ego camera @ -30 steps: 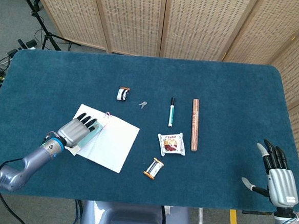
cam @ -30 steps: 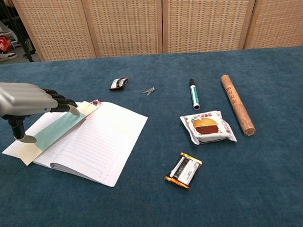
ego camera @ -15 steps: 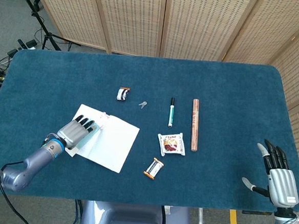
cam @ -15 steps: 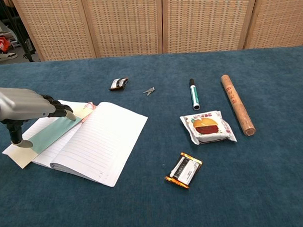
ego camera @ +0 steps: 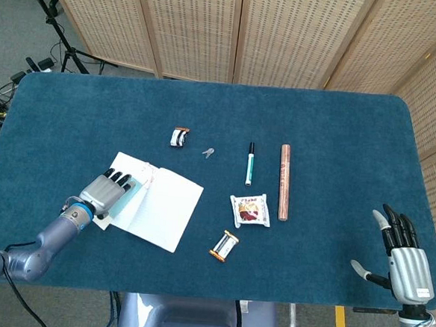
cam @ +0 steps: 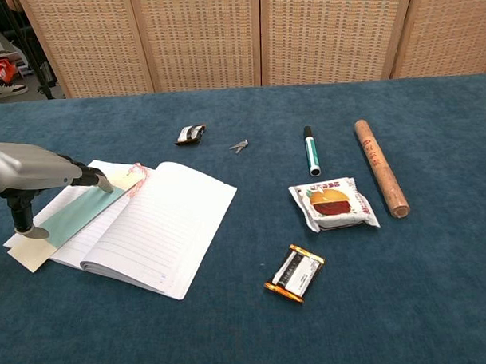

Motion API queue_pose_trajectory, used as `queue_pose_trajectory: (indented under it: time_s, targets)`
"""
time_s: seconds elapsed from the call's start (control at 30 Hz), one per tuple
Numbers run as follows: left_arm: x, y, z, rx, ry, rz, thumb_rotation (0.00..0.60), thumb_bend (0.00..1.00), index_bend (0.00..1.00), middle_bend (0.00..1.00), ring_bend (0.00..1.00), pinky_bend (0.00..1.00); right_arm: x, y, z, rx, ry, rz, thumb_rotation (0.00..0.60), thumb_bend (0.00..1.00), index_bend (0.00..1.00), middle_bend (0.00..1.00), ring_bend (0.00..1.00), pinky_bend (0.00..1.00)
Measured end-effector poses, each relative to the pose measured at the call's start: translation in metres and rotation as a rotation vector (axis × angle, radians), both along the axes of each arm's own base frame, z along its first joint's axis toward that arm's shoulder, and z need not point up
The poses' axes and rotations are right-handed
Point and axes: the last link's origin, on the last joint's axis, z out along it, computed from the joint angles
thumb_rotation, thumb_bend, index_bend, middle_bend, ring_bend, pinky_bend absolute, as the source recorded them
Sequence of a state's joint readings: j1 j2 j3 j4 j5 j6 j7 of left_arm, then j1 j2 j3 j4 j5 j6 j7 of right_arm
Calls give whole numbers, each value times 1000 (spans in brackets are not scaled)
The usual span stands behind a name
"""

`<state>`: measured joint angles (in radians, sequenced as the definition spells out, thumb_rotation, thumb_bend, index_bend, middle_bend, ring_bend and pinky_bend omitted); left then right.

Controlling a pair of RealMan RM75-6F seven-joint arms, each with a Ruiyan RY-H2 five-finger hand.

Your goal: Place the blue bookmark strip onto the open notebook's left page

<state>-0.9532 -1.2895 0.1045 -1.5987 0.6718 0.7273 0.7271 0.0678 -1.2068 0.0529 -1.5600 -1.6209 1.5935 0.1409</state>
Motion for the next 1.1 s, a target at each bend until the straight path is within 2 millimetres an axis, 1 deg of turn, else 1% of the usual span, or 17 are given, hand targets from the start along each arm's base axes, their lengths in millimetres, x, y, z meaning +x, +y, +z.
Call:
queue_pose_trajectory:
  time_s: [0.4, 0.73, 1.1]
  targets:
    - [13, 5, -13, 18, -24, 75, 600, 285, 0, 0, 0, 0, -1, 1, 3, -15, -13, 9, 600, 156, 0, 0, 0, 0]
    - [25, 6, -19, 50, -101, 139, 600, 285, 0, 0, 0, 0, 0, 1, 1, -9, -10, 14, 600, 156, 0, 0, 0, 0]
    - [26, 1, -22, 65, -123, 212, 600, 286, 0, 0, 0, 0, 1, 2, 2, -11, -10, 19, 600, 156, 0, 0, 0, 0]
